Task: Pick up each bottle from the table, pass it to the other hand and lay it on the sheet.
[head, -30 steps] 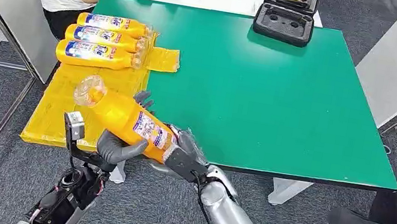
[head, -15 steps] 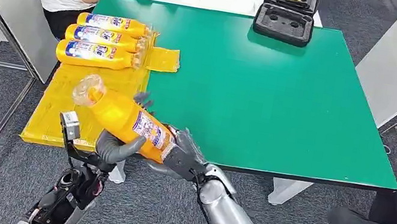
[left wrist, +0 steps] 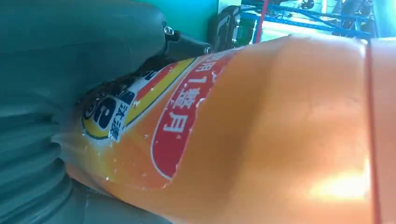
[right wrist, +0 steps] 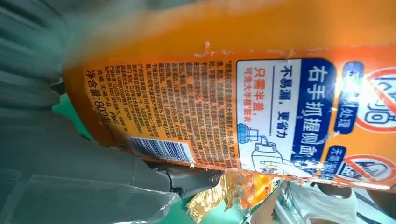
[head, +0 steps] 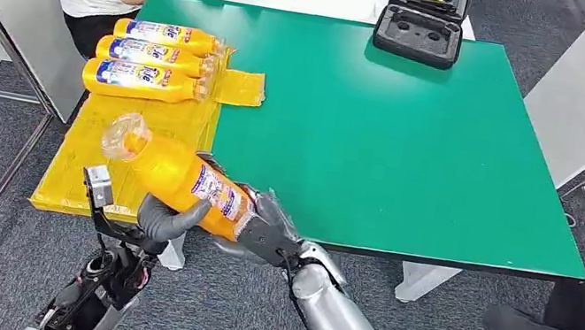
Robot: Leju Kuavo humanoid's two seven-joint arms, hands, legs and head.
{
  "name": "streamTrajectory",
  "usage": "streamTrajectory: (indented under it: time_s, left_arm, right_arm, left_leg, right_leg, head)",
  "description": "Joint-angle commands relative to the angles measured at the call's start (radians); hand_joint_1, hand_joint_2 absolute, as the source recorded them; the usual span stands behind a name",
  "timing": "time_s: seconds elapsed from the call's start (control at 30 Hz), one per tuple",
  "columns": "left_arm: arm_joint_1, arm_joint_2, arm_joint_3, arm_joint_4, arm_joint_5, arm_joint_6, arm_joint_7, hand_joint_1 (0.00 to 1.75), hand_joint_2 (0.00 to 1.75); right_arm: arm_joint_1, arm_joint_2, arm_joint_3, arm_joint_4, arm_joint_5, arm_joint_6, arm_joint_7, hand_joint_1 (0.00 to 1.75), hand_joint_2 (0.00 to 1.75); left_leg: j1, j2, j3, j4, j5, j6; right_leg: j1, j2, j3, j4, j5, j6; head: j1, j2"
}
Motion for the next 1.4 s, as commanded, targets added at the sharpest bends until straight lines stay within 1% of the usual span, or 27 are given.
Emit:
streamTrajectory:
  time_s: [0.03, 0.07, 0.1, 0.13, 0.17, 0.2, 0.23, 0.27, 0.3, 0.33, 0.4, 0.43, 0.6, 0.7, 0.8, 0.83, 0.9, 0.93, 0.97, 1.0, 1.07, 1.2, 1.23, 1.3, 1.33, 1.37, 1.4]
  left_arm:
    - [-0.027, 0.011, -0.015, 0.004, 0.003, -0.01, 0.002, 1.75, 1.75]
    - [-0.028, 0.009, -0.012, 0.005, 0.003, -0.007, 0.002, 1.75, 1.75]
    - [-0.028, 0.01, -0.011, 0.005, 0.003, -0.007, 0.002, 1.75, 1.75]
    - [-0.028, 0.01, -0.01, 0.006, 0.003, -0.005, 0.002, 1.75, 1.75]
    - [-0.027, 0.011, -0.009, 0.006, 0.003, -0.004, 0.002, 1.75, 1.75]
    - [-0.025, 0.011, -0.008, 0.004, 0.002, 0.001, 0.0, 1.75, 1.75]
    - [-0.024, 0.012, -0.006, 0.004, 0.001, 0.004, 0.0, 1.75, 1.75]
    - [-0.021, 0.011, -0.004, 0.0, 0.0, 0.009, 0.0, 1.75, 1.75]
    - [-0.017, 0.013, -0.002, -0.005, -0.003, 0.015, -0.003, 1.75, 1.75]
    - [-0.014, 0.013, -0.001, -0.01, -0.004, 0.019, -0.003, 1.75, 1.75]
    - [-0.013, 0.016, 0.0, -0.015, -0.008, 0.025, -0.004, 1.75, 1.75]
    - [-0.016, 0.018, 0.0, -0.014, -0.015, 0.032, -0.005, 1.75, 1.75]
    - [-0.024, 0.022, 0.016, -0.018, -0.031, 0.057, -0.007, 1.75, 1.75]
    - [-0.025, 0.025, 0.019, -0.022, -0.045, 0.068, -0.007, 1.75, 1.75]
    - [-0.036, 0.026, 0.024, -0.011, -0.056, 0.08, -0.009, 1.75, 1.75]
    - [-0.038, 0.029, 0.023, -0.012, -0.065, 0.087, -0.012, 1.75, 1.75]
    - [-0.04, 0.031, 0.026, -0.012, -0.063, 0.086, -0.011, 1.75, 1.75]
    - [-0.04, 0.031, 0.026, -0.012, -0.063, 0.086, -0.011, 1.75, 1.75]
    - [-0.044, 0.035, 0.027, -0.012, -0.093, 0.119, -0.02, 1.75, 1.75]
    - [-0.048, 0.038, 0.031, -0.01, -0.109, 0.14, -0.021, 1.75, 1.75]
    - [-0.075, 0.061, 0.053, 0.0, -0.182, 0.239, -0.036, 1.75, 1.75]
    - [-0.083, 0.072, 0.064, 0.003, -0.178, 0.237, -0.037, 1.75, 1.75]
    - [-0.083, 0.072, 0.064, 0.003, -0.178, 0.237, -0.037, 1.75, 1.75]
    - [-0.103, 0.071, 0.084, 0.026, -0.279, 0.373, -0.039, 1.75, 1.75]
    - [-0.121, 0.084, 0.101, 0.044, -0.309, 0.411, -0.044, 1.75, 1.75]
    - [-0.146, 0.107, 0.121, 0.072, -0.385, 0.521, -0.043, 1.75, 1.75]
    - [-0.173, 0.128, 0.135, 0.111, -0.436, 0.581, -0.053, 1.75, 1.75]
  right_arm:
    - [-0.042, -0.013, 0.028, 0.082, 0.002, 0.003, 0.005, 1.68, 1.75]
    - [-0.042, -0.014, 0.029, 0.082, 0.003, 0.003, 0.006, 1.66, 1.75]
    - [-0.04, -0.013, 0.029, 0.083, 0.002, 0.003, 0.005, 1.62, 1.75]
    - [-0.038, -0.013, 0.029, 0.083, 0.002, 0.003, 0.005, 1.64, 1.75]
    - [-0.035, -0.012, 0.029, 0.082, 0.002, 0.002, 0.004, 1.57, 1.75]
    - [-0.029, -0.012, 0.027, 0.074, 0.001, -0.001, 0.002, 1.4, 1.75]
    - [-0.025, -0.011, 0.022, 0.067, -0.004, -0.007, -0.001, 0.02, 1.75]
    - [-0.021, -0.009, 0.012, 0.058, -0.011, -0.02, -0.001, 0.0, 1.75]
    - [-0.018, -0.009, 0.006, 0.044, -0.014, -0.035, -0.001, 0.0, 1.75]
    - [-0.016, -0.01, 0.004, 0.032, -0.016, -0.036, 0.002, 0.0, 0.0]
    - [-0.011, -0.015, -0.006, 0.0, -0.027, -0.041, 0.0, 0.0, 0.0]
    - [-0.007, -0.018, -0.009, -0.017, -0.03, -0.045, -0.001, 0.0, 0.0]
    - [0.014, -0.029, -0.024, -0.097, -0.046, -0.061, -0.003, 0.0, 0.0]
    - [0.035, -0.036, -0.032, -0.161, -0.067, -0.048, -0.01, 0.0, 0.0]
    - [0.058, -0.047, -0.036, -0.223, -0.076, -0.041, -0.017, 0.0, 0.0]
    - [0.061, -0.048, -0.038, -0.231, -0.08, -0.041, -0.019, 0.0, 0.0]
    - [0.061, -0.05, -0.039, -0.234, -0.08, -0.041, -0.02, 0.0, 0.0]
    - [0.061, -0.05, -0.039, -0.234, -0.08, -0.041, -0.02, 0.0, 0.0]
    - [0.067, -0.054, -0.038, -0.246, -0.08, -0.039, -0.019, 0.0, 0.0]
    - [0.071, -0.056, -0.039, -0.254, -0.081, -0.039, -0.019, 0.0, 0.0]
    - [0.092, -0.067, -0.04, -0.289, -0.083, -0.039, -0.019, 0.0, 0.0]
    - [0.094, -0.068, -0.04, -0.293, -0.083, -0.039, -0.019, 0.0, 0.0]
    - [0.094, -0.068, -0.04, -0.293, -0.083, -0.039, -0.019, 0.0, 0.0]
    - [0.104, -0.071, -0.045, -0.314, -0.084, -0.041, -0.017, 0.0, 0.0]
    - [0.112, -0.073, -0.049, -0.33, -0.089, -0.04, -0.018, 0.0, 0.0]
    - [0.117, -0.073, -0.054, -0.342, -0.094, -0.038, -0.018, 0.0, 0.0]
    - [0.127, -0.071, -0.064, -0.366, -0.102, -0.037, -0.016, 0.0, 0.0]
  left_leg:
    - [0.002, 0.0, 0.004, 0.0, -0.002, -0.002]
    - [0.002, 0.0, 0.007, 0.0, -0.003, -0.003]
    - [0.001, 0.0, 0.003, 0.0, -0.001, -0.002]
    - [0.001, 0.0, 0.002, 0.0, -0.001, -0.001]
    - [0.002, 0.0, 0.005, 0.0, -0.002, -0.002]
    - [0.002, 0.0, 0.006, 0.0, -0.003, -0.002]
    - [0.003, 0.0, 0.008, 0.0, -0.003, -0.003]
    - [0.001, 0.0, 0.003, 0.0, -0.001, -0.002]
    - [0.001, 0.0, 0.004, 0.0, -0.002, -0.002]
    - [0.002, 0.0, 0.006, 0.0, -0.003, -0.002]
    - [0.001, 0.0, 0.002, 0.0, -0.001, -0.001]
    - [0.002, 0.0, 0.004, 0.0, -0.002, -0.002]
    - [0.001, 0.0, 0.002, 0.0, -0.001, -0.001]
    - [0.002, 0.0, 0.004, 0.0, -0.002, -0.002]
    - [0.001, -0.001, 0.001, 0.0, -0.001, -0.001]
    - [0.002, -0.001, 0.005, 0.0, -0.002, -0.002]
    - [0.001, -0.001, 0.001, 0.0, 0.0, -0.001]
    - [0.002, -0.001, 0.003, 0.0, -0.001, -0.002]
    - [0.001, -0.001, 0.001, 0.0, 0.0, -0.001]
    - [0.002, 0.0, 0.004, 0.0, -0.002, -0.002]
    - [0.002, -0.001, 0.004, 0.0, -0.002, -0.002]
    - [0.001, 0.0, 0.001, 0.0, 0.0, -0.001]
    - [0.002, 0.0, 0.003, 0.0, -0.001, -0.002]
    - [0.001, -0.001, 0.001, 0.0, 0.0, -0.001]
    - [0.001, -0.001, 0.002, 0.0, -0.001, -0.002]
    - [0.001, 0.0, 0.002, 0.0, -0.001, -0.001]
    - [0.001, 0.0, 0.001, 0.0, 0.0, -0.001]
  right_leg:
    - [0.002, 0.0, 0.005, -0.001, -0.002, -0.002]
    - [0.002, 0.0, 0.007, -0.001, -0.002, -0.002]
    - [0.001, -0.001, 0.003, 0.0, -0.001, -0.001]
    - [0.001, 0.0, 0.003, -0.001, -0.001, -0.001]
    - [0.002, 0.0, 0.006, -0.001, -0.002, -0.002]
    - [0.002, 0.0, 0.007, -0.001, -0.002, -0.002]
    - [0.003, 0.0, 0.009, -0.002, -0.003, -0.003]
    - [0.001, -0.001, 0.004, -0.001, -0.001, -0.001]
    - [0.002, 0.0, 0.005, -0.001, -0.002, -0.002]
    - [0.002, 0.0, 0.007, -0.001, -0.002, -0.002]
    - [0.001, 0.0, 0.002, -0.001, -0.001, -0.001]
    - [0.002, 0.0, 0.005, -0.001, -0.002, -0.002]
    - [0.001, -0.001, 0.002, -0.001, -0.001, -0.001]
    - [0.002, 0.0, 0.005, -0.001, -0.002, -0.002]
    - [0.001, -0.001, 0.002, -0.001, -0.001, -0.001]
    - [0.002, -0.001, 0.005, -0.001, -0.002, -0.002]
    - [0.001, -0.001, 0.001, -0.001, 0.0, -0.001]
    - [0.002, -0.001, 0.003, -0.001, -0.001, -0.002]
    - [0.001, -0.001, 0.001, -0.001, -0.001, -0.001]
    - [0.002, -0.001, 0.005, -0.001, -0.002, -0.002]
    - [0.002, -0.001, 0.004, 0.0, -0.002, -0.002]
    - [0.001, -0.001, 0.001, 0.0, 0.0, -0.001]
    - [0.002, -0.001, 0.003, 0.0, -0.001, -0.002]
    - [0.001, -0.001, 0.001, -0.001, 0.0, -0.001]
    - [0.001, -0.002, 0.003, -0.001, -0.001, -0.001]
    - [0.001, 0.0, 0.002, -0.001, -0.001, -0.001]
    - [0.001, 0.0, 0.001, 0.0, 0.0, -0.001]
  head:
    - [0.0, 0.0]
    - [0.0, 0.0]
    - [0.0, 0.0]
    - [0.0, 0.0]
    - [0.0, 0.0]
    - [0.0, 0.0]
    - [0.0, 0.0]
    - [0.0, 0.0]
    - [0.0, 0.0]
    - [0.0, 0.0]
    - [0.0, 0.0]
    - [0.0, 0.0]
    - [0.0, 0.0]
    - [0.0, 0.0]
    - [0.0, 0.0]
    - [0.0, 0.0]
    - [0.0, 0.0]
    - [0.0, 0.0]
    - [0.0, 0.0]
    - [0.0, 0.0]
    - [0.0, 0.0]
    - [0.0, 0.0]
    - [0.0, 0.0]
    - [0.0, 0.0]
    - [0.0, 0.0]
    - [0.0, 0.0]
    - [0.0, 0.0]
